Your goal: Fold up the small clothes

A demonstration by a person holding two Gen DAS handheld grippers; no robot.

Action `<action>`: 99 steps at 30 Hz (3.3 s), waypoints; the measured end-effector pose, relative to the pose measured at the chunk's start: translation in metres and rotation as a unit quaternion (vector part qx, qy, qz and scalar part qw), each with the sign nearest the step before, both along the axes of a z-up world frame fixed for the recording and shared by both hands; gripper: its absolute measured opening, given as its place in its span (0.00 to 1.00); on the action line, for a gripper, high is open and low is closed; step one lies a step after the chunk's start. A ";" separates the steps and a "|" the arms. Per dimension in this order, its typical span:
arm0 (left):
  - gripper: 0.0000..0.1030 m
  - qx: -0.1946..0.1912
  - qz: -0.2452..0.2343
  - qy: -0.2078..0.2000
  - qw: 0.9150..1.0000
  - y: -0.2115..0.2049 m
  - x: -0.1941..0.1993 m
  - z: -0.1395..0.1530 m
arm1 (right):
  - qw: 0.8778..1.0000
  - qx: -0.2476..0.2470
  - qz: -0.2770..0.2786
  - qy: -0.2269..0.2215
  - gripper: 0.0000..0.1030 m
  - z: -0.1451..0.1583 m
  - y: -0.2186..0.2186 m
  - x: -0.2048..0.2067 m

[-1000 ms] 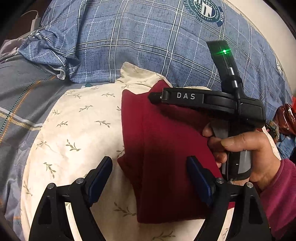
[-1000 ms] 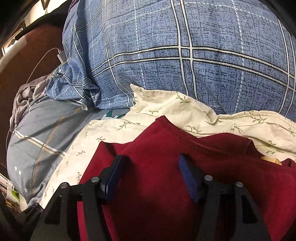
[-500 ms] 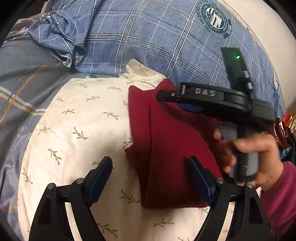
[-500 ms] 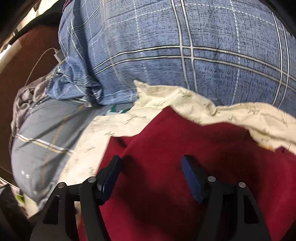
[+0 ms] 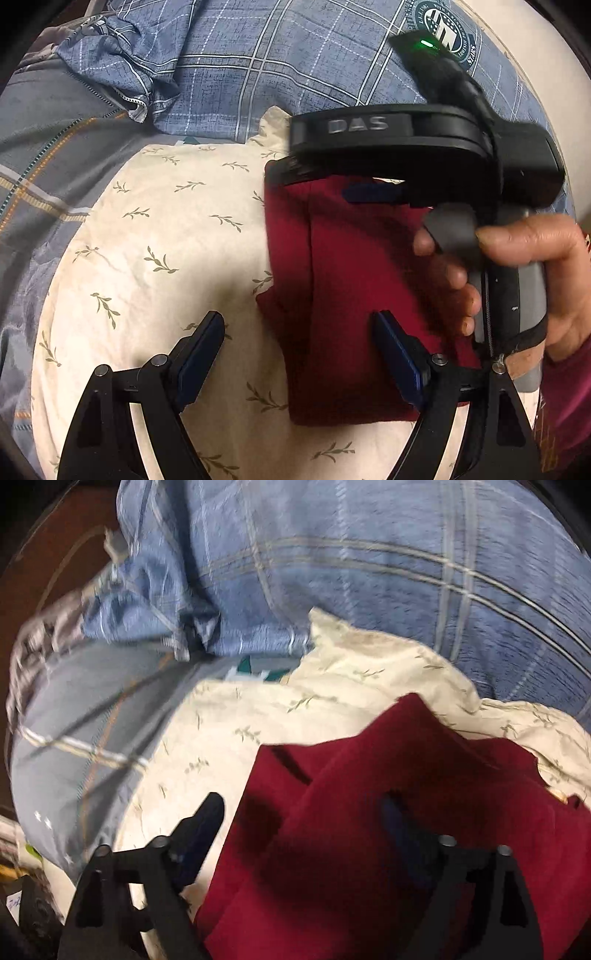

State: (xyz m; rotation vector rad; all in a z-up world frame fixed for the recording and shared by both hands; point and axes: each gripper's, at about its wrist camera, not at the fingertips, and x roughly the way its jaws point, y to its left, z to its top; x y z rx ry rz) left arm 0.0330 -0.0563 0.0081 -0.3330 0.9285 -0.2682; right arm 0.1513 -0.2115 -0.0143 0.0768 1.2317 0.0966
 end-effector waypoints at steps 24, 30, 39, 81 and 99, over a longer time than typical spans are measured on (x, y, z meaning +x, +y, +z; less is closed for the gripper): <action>0.81 -0.027 0.007 -0.021 0.999 0.000 0.003 -0.005 | 0.995 -0.051 0.027 -0.082 0.13 0.028 -0.003 -0.044; 0.47 -0.072 -0.020 -0.019 0.997 0.004 0.011 -0.011 | 0.997 -0.013 0.007 -0.080 0.13 0.035 -0.019 -0.052; 0.28 -0.046 -0.048 -0.094 0.993 0.004 -0.007 0.013 | 0.997 0.032 -0.027 -0.071 0.88 0.044 -0.028 -0.046; 0.22 -0.001 -0.156 -0.135 0.978 -0.134 -0.053 0.068 | 0.986 -0.009 -0.042 -0.163 0.16 0.126 -0.125 -0.130; 0.61 0.025 -0.291 -0.073 0.953 -0.230 -0.060 0.042 | 0.971 0.004 -0.208 -0.118 0.31 0.063 -0.271 -0.190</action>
